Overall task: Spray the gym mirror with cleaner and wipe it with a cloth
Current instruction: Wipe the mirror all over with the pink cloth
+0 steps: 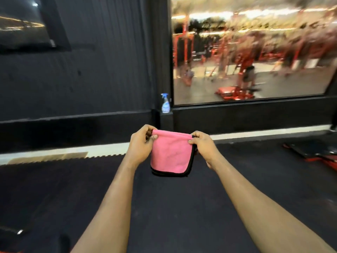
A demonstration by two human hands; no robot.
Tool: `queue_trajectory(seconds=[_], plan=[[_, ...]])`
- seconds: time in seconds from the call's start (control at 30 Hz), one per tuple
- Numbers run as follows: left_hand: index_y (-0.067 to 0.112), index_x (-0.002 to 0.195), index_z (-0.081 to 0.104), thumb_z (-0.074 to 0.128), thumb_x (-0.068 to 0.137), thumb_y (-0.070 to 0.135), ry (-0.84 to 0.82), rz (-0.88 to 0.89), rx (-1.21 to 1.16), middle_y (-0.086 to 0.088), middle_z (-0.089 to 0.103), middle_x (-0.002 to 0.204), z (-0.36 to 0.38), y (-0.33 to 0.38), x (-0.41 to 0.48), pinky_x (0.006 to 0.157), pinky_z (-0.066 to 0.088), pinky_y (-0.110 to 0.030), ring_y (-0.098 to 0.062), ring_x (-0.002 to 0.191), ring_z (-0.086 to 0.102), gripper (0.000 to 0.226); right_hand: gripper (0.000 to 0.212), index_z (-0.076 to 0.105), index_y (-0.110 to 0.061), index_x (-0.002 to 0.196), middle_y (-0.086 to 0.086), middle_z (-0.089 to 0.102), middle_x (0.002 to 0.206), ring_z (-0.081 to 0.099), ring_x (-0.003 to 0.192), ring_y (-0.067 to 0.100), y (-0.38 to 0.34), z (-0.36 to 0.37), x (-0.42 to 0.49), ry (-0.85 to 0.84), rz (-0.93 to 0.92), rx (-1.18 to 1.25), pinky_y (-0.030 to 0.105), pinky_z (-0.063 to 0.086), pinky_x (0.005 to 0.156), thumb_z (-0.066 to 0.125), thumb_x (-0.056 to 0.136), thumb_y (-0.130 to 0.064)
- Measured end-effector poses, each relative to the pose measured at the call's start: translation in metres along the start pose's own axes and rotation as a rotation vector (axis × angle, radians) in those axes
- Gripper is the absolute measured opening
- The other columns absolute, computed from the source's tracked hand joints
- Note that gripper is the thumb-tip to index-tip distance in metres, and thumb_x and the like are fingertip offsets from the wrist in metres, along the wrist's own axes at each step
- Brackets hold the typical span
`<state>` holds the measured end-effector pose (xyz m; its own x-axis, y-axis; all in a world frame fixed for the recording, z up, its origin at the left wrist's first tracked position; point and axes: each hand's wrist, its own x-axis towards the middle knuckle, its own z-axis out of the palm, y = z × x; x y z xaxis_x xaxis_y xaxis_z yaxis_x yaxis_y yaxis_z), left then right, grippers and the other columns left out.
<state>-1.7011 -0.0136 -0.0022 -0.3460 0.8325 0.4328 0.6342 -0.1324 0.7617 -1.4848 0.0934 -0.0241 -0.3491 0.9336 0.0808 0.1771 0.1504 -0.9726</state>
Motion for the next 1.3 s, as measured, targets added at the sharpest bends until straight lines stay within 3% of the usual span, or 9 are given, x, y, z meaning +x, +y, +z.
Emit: queue_trajectory(seconds=[0.13,0.23,0.4,0.53,0.77,0.87,0.97,1.1,1.3], plan=[[0.016,0.103,0.071,0.067,0.098,0.006,-0.081,0.069,-0.05,0.004,0.072,0.093,0.044,-0.015,0.079,0.073,0.049,-0.012,0.002,0.082,0.063,0.012,0.019,0.064,-0.011,0.088,0.009,0.058,0.078,0.053,0.067,0.016,0.008,-0.031,0.059,0.002,0.032,-0.029,0.024,0.044,0.048,0.057,0.091,0.006],[0.015,0.103,0.071,0.066,0.098,0.006,-0.127,0.102,-0.088,0.003,0.072,0.093,0.063,-0.024,0.147,0.067,0.05,-0.014,-0.002,0.081,0.064,0.012,0.019,0.066,-0.011,0.092,0.006,0.06,0.078,0.055,0.07,0.015,0.003,-0.04,0.112,0.057,0.007,-0.066,0.025,0.046,0.053,0.06,0.089,0.006],[0.013,0.103,0.071,0.067,0.096,0.007,-0.172,0.243,-0.05,0.003,0.072,0.089,0.08,-0.03,0.271,0.072,0.043,-0.009,0.007,0.076,0.059,0.009,0.023,0.068,-0.009,0.092,-0.001,0.065,0.08,0.06,0.077,0.011,-0.013,-0.037,0.203,0.103,-0.068,-0.105,0.028,0.047,0.07,0.082,0.079,-0.022],[0.016,0.103,0.072,0.068,0.096,0.006,-0.2,0.33,-0.032,0.005,0.073,0.092,0.1,-0.037,0.36,0.075,0.045,-0.013,0.003,0.082,0.062,0.013,0.032,0.06,-0.008,0.077,-0.008,0.055,0.065,0.052,0.059,0.0,-0.024,-0.033,0.277,0.126,-0.126,-0.161,0.015,0.042,0.053,0.088,0.08,-0.025],[0.013,0.109,0.073,0.066,0.097,0.005,-0.217,0.367,0.016,0.003,0.074,0.099,0.17,-0.082,0.497,0.076,0.045,-0.006,-0.007,0.09,0.067,0.016,0.059,0.075,-0.013,0.098,-0.004,0.076,0.09,0.07,0.086,0.014,-0.008,-0.044,0.451,-0.04,-0.056,-0.225,0.034,0.054,0.079,0.085,0.064,-0.06],[0.015,0.111,0.073,0.066,0.098,0.004,-0.279,0.351,0.058,0.004,0.074,0.102,0.198,-0.1,0.559,0.081,0.048,-0.01,-0.006,0.096,0.068,0.018,0.037,0.077,-0.017,0.11,0.003,0.08,0.103,0.075,0.101,0.024,-0.001,-0.044,0.533,-0.134,-0.006,-0.161,0.043,0.058,0.097,0.079,0.087,-0.045],[0.017,0.109,0.073,0.068,0.096,0.005,-0.191,0.299,0.036,0.006,0.074,0.099,0.215,-0.117,0.631,0.08,0.047,-0.011,-0.003,0.091,0.068,0.018,0.024,0.077,-0.013,0.111,0.008,0.079,0.107,0.073,0.106,0.031,0.001,-0.047,0.622,-0.081,-0.047,-0.1,0.046,0.055,0.097,0.069,0.099,-0.032],[0.013,0.113,0.072,0.066,0.098,0.007,0.011,0.264,0.035,0.009,0.069,0.093,0.228,-0.146,0.726,0.079,0.048,-0.018,-0.006,0.082,0.063,0.017,0.029,0.072,-0.012,0.126,0.003,0.073,0.118,0.066,0.111,0.02,0.001,-0.052,0.727,0.078,-0.068,0.01,0.028,0.049,0.081,0.064,0.103,-0.027],[0.017,0.126,0.068,0.058,0.105,0.021,0.207,0.234,0.032,-0.002,0.067,0.108,0.254,-0.222,0.864,0.094,0.053,-0.038,-0.016,0.098,0.062,0.023,0.037,0.061,-0.012,0.141,0.002,0.064,0.136,0.057,0.118,0.017,0.016,-0.052,0.868,0.21,-0.086,0.114,0.032,0.042,0.1,0.058,0.106,-0.022]])
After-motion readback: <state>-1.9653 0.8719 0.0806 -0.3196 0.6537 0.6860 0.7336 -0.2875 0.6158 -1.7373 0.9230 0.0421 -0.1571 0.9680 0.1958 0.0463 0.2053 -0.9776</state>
